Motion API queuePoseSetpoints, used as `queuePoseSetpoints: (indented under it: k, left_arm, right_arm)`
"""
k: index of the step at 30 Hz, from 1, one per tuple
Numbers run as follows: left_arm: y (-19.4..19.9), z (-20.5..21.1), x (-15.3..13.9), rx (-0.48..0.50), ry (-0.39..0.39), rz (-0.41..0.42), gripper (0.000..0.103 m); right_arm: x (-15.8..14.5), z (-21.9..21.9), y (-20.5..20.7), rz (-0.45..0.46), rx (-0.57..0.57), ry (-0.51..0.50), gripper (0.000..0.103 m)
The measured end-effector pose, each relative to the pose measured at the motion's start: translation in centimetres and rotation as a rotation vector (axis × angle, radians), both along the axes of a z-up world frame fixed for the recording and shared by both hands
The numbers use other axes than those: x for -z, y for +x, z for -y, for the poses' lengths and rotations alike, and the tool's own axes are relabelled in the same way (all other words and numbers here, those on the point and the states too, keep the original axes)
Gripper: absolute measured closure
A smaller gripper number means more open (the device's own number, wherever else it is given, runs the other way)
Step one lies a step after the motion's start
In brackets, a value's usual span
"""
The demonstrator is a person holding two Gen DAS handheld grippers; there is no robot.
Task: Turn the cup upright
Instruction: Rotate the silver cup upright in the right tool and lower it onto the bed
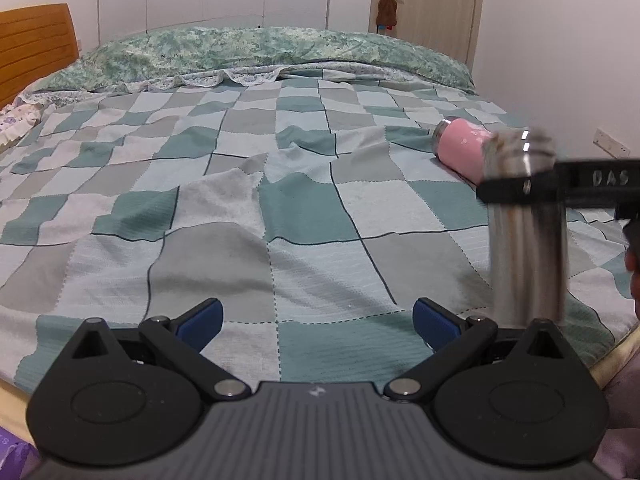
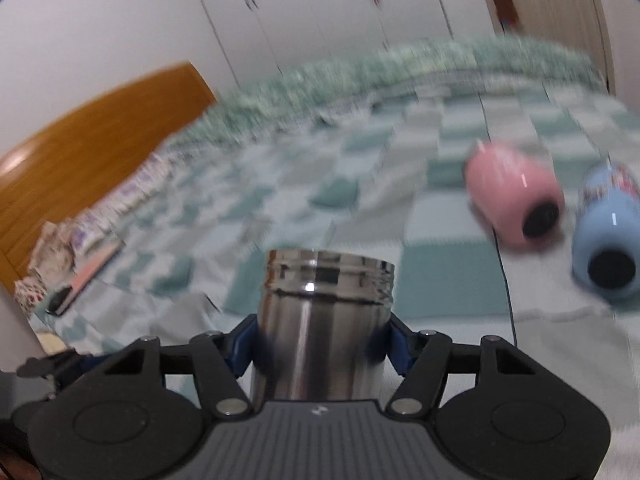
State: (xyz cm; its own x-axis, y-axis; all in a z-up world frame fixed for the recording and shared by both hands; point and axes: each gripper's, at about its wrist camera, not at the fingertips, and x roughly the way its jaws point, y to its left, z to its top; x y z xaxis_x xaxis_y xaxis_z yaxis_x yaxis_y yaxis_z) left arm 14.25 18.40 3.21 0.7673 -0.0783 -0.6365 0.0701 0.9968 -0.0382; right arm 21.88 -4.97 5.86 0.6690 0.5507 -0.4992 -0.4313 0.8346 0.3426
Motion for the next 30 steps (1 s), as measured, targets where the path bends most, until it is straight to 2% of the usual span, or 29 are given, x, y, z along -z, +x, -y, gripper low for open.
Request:
queuePoseSetpoints:
  k: [2, 5, 8, 12, 17, 20, 22, 24, 30]
  left_arm:
    - [-0.2, -0.2, -0.2, -0.010, 0.002, 0.005, 0.000]
    - [-0.5, -0.5, -0.4, -0.023, 0.000, 0.018, 0.000]
    - [-0.7, -0.7, -0.6, -0.037, 0.002, 0.026, 0.000]
    - [-0.8, -1.0, -0.7, -0.059, 0.011, 0.035, 0.000]
    - [-0.6, -1.4, -0.4, -0.084, 0.014, 0.033, 0.000]
    - [-0.6, -1.5, -0.2, -0.095, 0.027, 0.027, 0.000]
    - [-0.5, -1.7, 0.0, -0.102, 0.032, 0.021, 0.000]
    - [-0.5, -1.9, 0.1, -0.108, 0.031, 0.016, 0.000]
    - [-0.9, -1.8, -0.2, -0.107, 0.035, 0.025, 0.000]
  right_arm:
    - [-0.9, -0.9, -0.8, 0.112, -0.005, -0.047, 0.040]
    - [-1.6, -1.8, -1.1, 0.214, -0.017, -0.060, 0.040]
    - [-2.1, -3.2, -1.2, 0.293, -0.029, -0.079, 0.040]
    - [-2.2, -5.6, -1.0, 0.354, -0.057, -0.110, 0.040]
    - [-1.5, -8.3, -0.9, 0.374, -0.105, -0.146, 0.040]
    - [-0.4, -9.7, -0.6, 0.358, -0.125, -0.174, 0.040]
    - [0.9, -10.5, 0.0, 0.313, -0.143, -0.204, 0.040]
    - [1.6, -10.4, -0.1, 0.336, -0.146, -0.196, 0.041]
    - [1.2, -10.7, -0.6, 0.328, -0.168, -0.213, 0.040]
